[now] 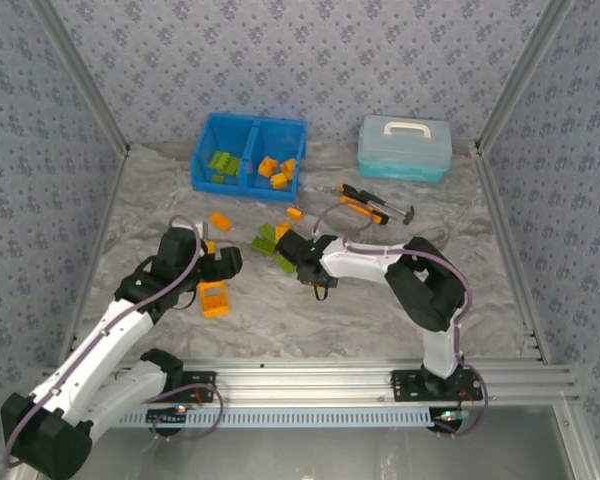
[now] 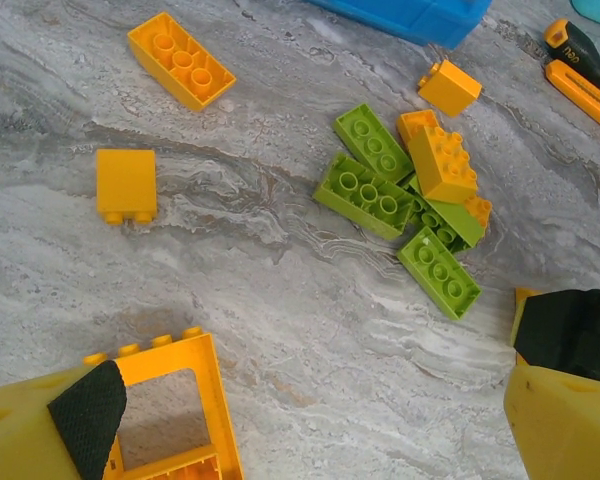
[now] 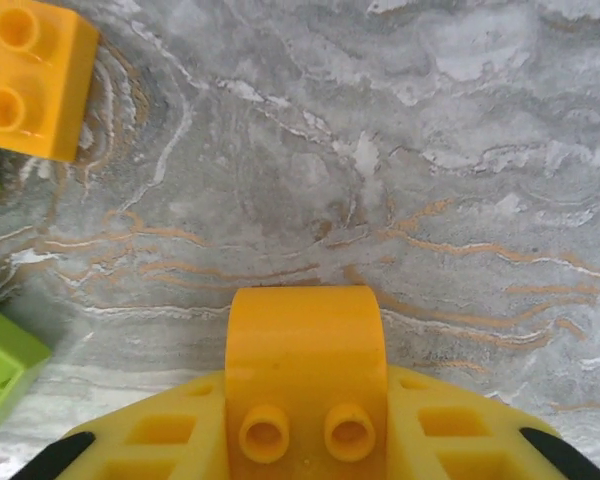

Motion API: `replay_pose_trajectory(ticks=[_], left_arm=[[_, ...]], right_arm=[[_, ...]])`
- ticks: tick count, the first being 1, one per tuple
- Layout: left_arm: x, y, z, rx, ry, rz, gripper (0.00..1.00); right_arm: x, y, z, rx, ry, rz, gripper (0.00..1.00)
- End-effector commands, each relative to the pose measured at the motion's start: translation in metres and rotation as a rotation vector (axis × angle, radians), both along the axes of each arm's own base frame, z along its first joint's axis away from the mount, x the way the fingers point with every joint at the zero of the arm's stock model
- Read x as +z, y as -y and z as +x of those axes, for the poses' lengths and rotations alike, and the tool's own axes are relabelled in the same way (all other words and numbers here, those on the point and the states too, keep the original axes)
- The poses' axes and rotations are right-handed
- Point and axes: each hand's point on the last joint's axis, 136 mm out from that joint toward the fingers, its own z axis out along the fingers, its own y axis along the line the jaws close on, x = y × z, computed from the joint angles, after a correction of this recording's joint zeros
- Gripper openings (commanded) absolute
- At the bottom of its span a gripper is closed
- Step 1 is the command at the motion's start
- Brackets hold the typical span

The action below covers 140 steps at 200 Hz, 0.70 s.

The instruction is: Sort the legos into containers by color

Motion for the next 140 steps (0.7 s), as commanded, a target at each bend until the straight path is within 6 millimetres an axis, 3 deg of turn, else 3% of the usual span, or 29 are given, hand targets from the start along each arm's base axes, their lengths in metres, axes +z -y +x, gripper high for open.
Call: replay_pose_trajectory(ticks=[1,16,37,62,80,103,117,118,126,140], left_arm=[[0.009,0.001,-0.001,-0.002,0.030,-0.030,0.99],[0.014,0.001,-0.002,-0.004,0.048,-0.041,0.99],[0.026,0.006,-0.003,-0.023,0.089,-0.077,0.99],[0.047,0.014,-0.004,-0.067,0.178,-0.142,0.99],[0.059,0.015,-0.006,-0.073,0.237,-0.179,0.99],[0.063,0.013,-0.009,-0.068,0.259,-0.199,0.99],[0.060,0.012,-0.012,-0.063,0.246,-0.199,0.99],[0.059,0.011,-0.012,-0.062,0.245,-0.197,0.99],[0.058,0.011,-0.015,-0.063,0.231,-0.194,0.99],[0.053,0.008,-0.018,-0.053,0.203,-0.181,0.99]], right_arm=[[0.020,0.010,0.006,-0.028,0.045,0.015,0.27],[0.044,0.013,0.013,-0.012,0.106,0.026,0.26],[0.100,0.013,0.028,0.030,0.247,0.050,0.26],[0.174,-0.005,0.057,0.143,0.476,0.094,0.26],[0.208,-0.024,0.085,0.226,0.585,0.099,0.26],[0.223,-0.048,0.136,0.292,0.616,0.090,0.25],[0.217,-0.064,0.169,0.329,0.591,0.064,0.25],[0.207,-0.063,0.169,0.336,0.567,0.049,0.25],[0.196,-0.069,0.187,0.346,0.539,0.022,0.26],[0.191,-0.081,0.217,0.357,0.525,0.006,0.26]])
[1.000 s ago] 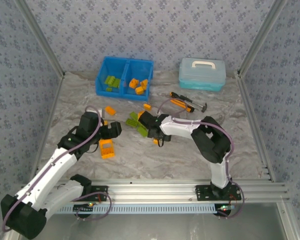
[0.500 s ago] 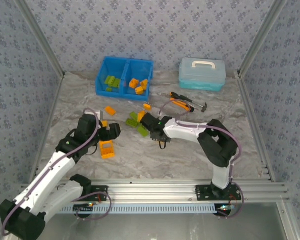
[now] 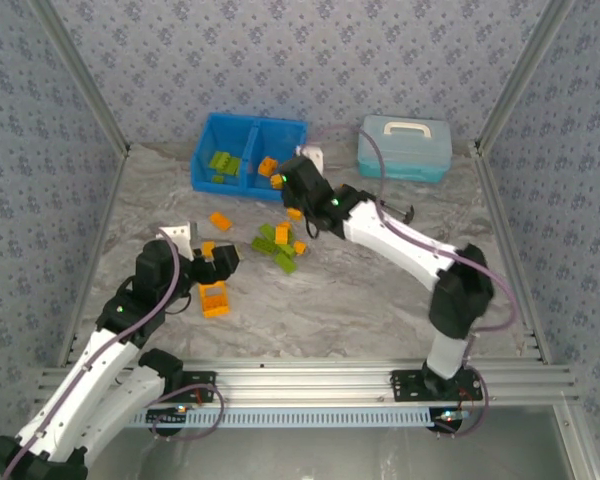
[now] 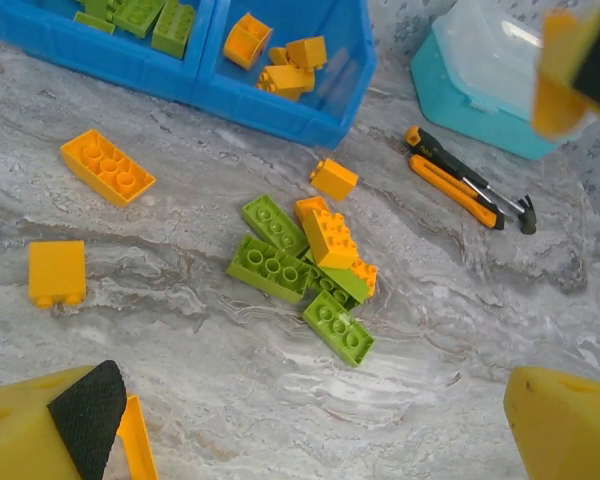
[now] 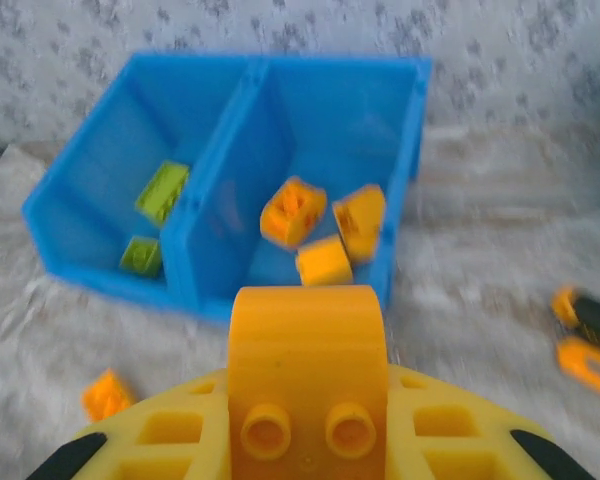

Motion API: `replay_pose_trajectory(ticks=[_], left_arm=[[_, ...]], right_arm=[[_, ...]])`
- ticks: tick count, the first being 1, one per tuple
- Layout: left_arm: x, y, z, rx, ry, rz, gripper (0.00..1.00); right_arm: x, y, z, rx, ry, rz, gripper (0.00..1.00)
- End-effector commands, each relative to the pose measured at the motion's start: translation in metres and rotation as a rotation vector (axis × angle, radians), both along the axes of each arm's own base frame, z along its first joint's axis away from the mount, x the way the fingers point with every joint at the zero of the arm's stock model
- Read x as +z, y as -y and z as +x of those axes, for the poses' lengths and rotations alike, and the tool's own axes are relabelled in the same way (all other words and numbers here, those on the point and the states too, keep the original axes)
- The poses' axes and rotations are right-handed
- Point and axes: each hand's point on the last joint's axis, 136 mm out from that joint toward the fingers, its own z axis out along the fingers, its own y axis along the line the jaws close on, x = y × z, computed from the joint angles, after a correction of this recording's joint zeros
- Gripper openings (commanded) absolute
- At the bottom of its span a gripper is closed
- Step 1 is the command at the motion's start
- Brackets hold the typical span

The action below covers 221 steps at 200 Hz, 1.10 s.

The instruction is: Sort the legos into containers by color

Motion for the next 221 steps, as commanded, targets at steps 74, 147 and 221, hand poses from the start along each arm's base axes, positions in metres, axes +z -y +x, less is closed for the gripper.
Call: replay_pose_trajectory(ticks=[74,147,221], left_arm=[[-0.015,-0.006,-0.013,0.024,-0.081,-0.009,0.99],[-0.027,-0.030,-0.014,0.157,-0.151,0.054,0.99],[-0.044,-0.004,0.012,0.135,-0.331,0.087,0.98]], right_arm=[[-0.068,-0.037,0.117,0.102,0.033,-0.104,0.31],[-0.003,-0.027,0.108,0.103,0.090,-0.038,0.63],[0.088,-0.006,-0.043,0.304,0.138,0.029,0.76]])
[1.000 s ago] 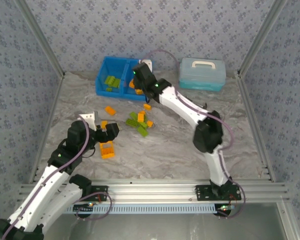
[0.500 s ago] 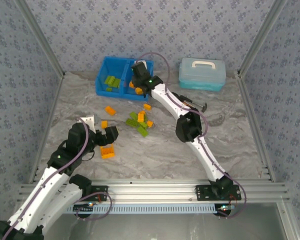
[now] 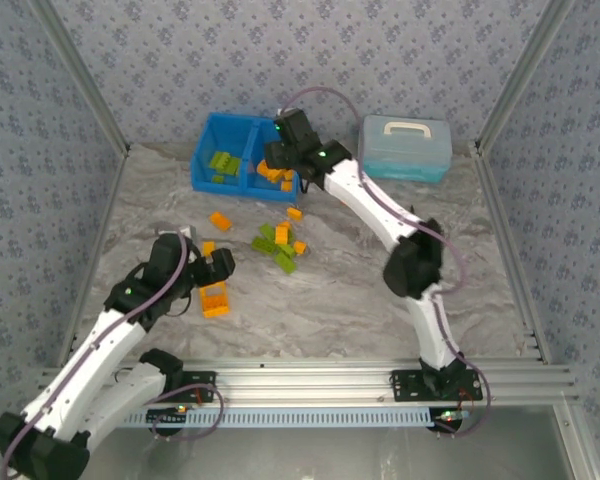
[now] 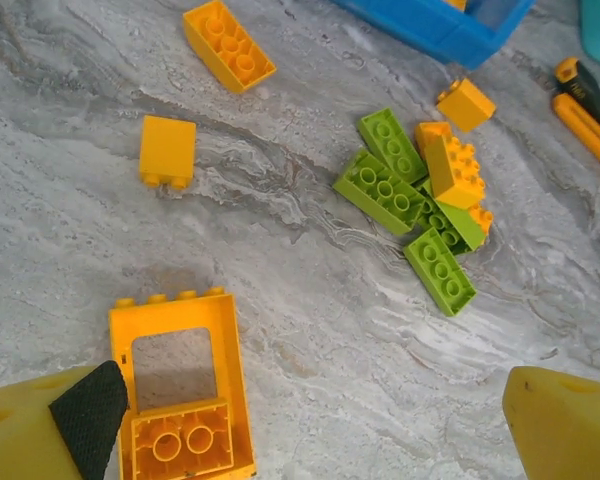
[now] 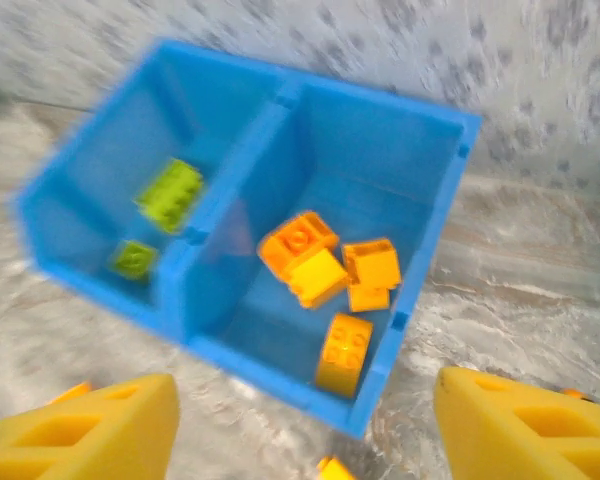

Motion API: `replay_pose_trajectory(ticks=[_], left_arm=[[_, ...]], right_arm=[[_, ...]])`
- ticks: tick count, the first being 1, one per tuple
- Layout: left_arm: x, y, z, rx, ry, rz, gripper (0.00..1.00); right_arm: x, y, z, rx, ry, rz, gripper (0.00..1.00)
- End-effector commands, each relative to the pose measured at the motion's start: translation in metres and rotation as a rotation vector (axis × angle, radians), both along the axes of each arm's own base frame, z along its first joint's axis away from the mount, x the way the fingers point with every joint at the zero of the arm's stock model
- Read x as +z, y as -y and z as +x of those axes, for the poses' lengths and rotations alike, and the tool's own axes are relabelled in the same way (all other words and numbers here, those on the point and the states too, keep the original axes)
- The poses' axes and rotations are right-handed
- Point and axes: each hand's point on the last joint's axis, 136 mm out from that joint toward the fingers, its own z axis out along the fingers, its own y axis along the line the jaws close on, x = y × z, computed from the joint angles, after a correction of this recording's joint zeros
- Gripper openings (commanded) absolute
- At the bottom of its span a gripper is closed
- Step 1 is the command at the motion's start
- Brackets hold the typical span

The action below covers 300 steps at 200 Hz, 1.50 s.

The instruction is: Sort the legos into containers by color

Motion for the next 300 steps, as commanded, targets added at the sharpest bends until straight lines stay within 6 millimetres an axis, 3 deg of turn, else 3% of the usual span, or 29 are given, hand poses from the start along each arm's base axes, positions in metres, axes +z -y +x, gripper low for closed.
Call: replay_pose_trajectory(ticks=[1,19,54,74,125,143,148,164,202,241,272,300], left_arm=[[0.003,0.014,0.012,-0.002,-0.036,-0.026,0.98],[-0.005,0.018,0.024,0.055,-0.087,-0.039,0.97],[-0.015,-0.013,0.060,0.263,-0.119,0.087,0.84],[-0.024,-0.027,0.084,0.327,-0.182,0.086,0.83],[-0.051,-0.026,0.160,0.359,-0.265,0.054,0.81],[-0.066,-0.026,0.182,0.372,-0.308,0.031,0.79],[-0.071,-0.026,0.187,0.376,-0.317,0.028,0.79],[-0.085,-0.023,0.200,0.378,-0.356,-0.006,0.78],[-0.111,-0.016,0.217,0.369,-0.401,-0.020,0.74],[-0.137,-0.017,0.212,0.366,-0.468,0.006,0.56],[-0.137,-0.019,0.210,0.356,-0.475,0.022,0.45],[-0.119,-0.018,0.208,0.341,-0.448,0.015,0.33]], right_arm=[[0.064,-0.001,-0.058,0.127,0.132,0.125,0.77],[0.056,0.021,-0.089,0.111,0.110,0.148,0.80],[0.023,0.060,-0.133,0.039,0.029,0.159,0.83],[0.004,0.074,-0.153,0.024,-0.011,0.153,0.90],[-0.013,0.091,-0.175,0.014,-0.062,0.116,1.00],[-0.014,0.094,-0.179,0.015,-0.066,0.102,1.00],[-0.028,0.097,-0.182,0.013,-0.088,0.078,1.00],[-0.032,0.102,-0.184,0.000,-0.089,0.074,1.00],[-0.040,0.110,-0.191,-0.024,-0.102,0.102,1.00],[-0.042,0.119,-0.192,-0.050,-0.105,0.083,1.00],[-0.032,0.119,-0.190,-0.051,-0.086,0.097,1.00],[-0.027,0.119,-0.189,-0.053,-0.074,0.101,1.00]])
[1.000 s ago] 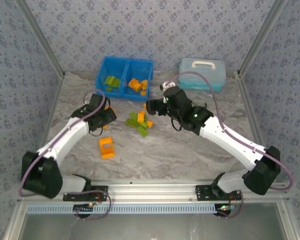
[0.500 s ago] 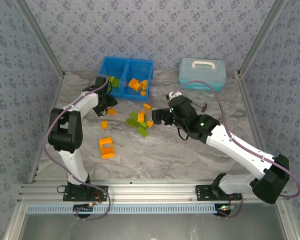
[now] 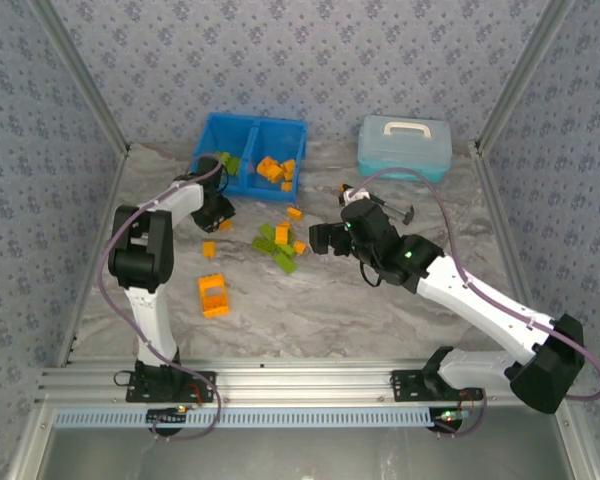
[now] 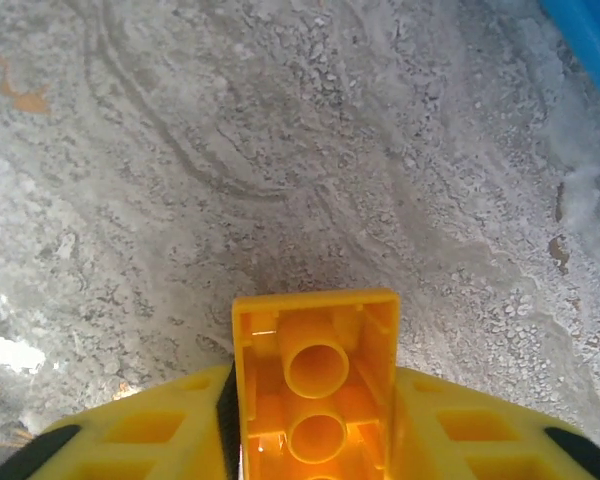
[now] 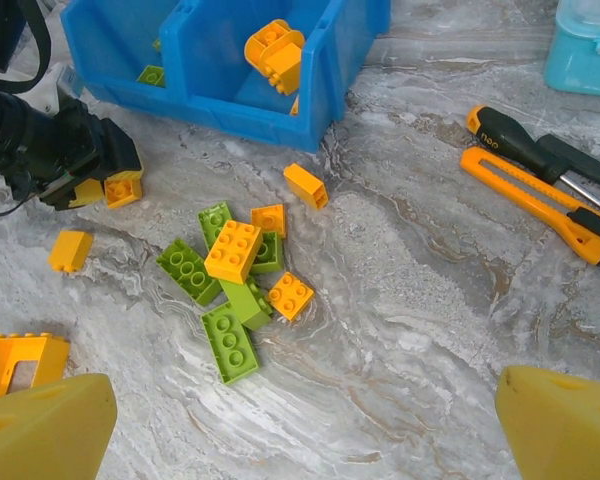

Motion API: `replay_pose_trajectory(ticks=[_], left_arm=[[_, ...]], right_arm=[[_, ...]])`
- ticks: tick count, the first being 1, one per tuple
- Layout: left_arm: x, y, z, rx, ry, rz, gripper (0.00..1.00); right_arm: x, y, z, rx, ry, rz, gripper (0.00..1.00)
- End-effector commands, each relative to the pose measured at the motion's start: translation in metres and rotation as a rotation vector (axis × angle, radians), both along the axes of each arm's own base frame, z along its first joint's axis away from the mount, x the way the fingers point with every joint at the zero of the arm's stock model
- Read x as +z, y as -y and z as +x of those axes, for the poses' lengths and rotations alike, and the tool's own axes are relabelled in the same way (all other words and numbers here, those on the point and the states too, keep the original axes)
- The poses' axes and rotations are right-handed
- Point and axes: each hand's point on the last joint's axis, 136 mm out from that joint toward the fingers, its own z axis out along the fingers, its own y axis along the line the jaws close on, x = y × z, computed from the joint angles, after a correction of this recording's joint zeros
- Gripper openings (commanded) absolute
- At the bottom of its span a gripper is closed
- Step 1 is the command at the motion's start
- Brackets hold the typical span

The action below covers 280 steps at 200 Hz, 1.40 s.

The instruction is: Sort the legos into containers by color

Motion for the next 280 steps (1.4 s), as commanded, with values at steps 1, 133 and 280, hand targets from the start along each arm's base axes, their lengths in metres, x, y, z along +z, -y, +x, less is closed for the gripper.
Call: replay_pose_trajectory(ticks=[1,133,280], left_arm=[[0.021,0.000,-0.003,-0.019,0.013,-0.007,0.33],[0.188,0.116,0.119,-0.314,0.530,0.238,0.30],[0.284,0.142,0.116,-0.378,0.721,0.164,0.65]], right_arm=[[0.015,0.007,0.001,-0.034,0.023,0.013,1.00],[0.015,0.019,-0.007,-0.061,0.003,0.009,1.00],[0.020,0.038,-0.018,-0.095,0.022,0.035,1.00]])
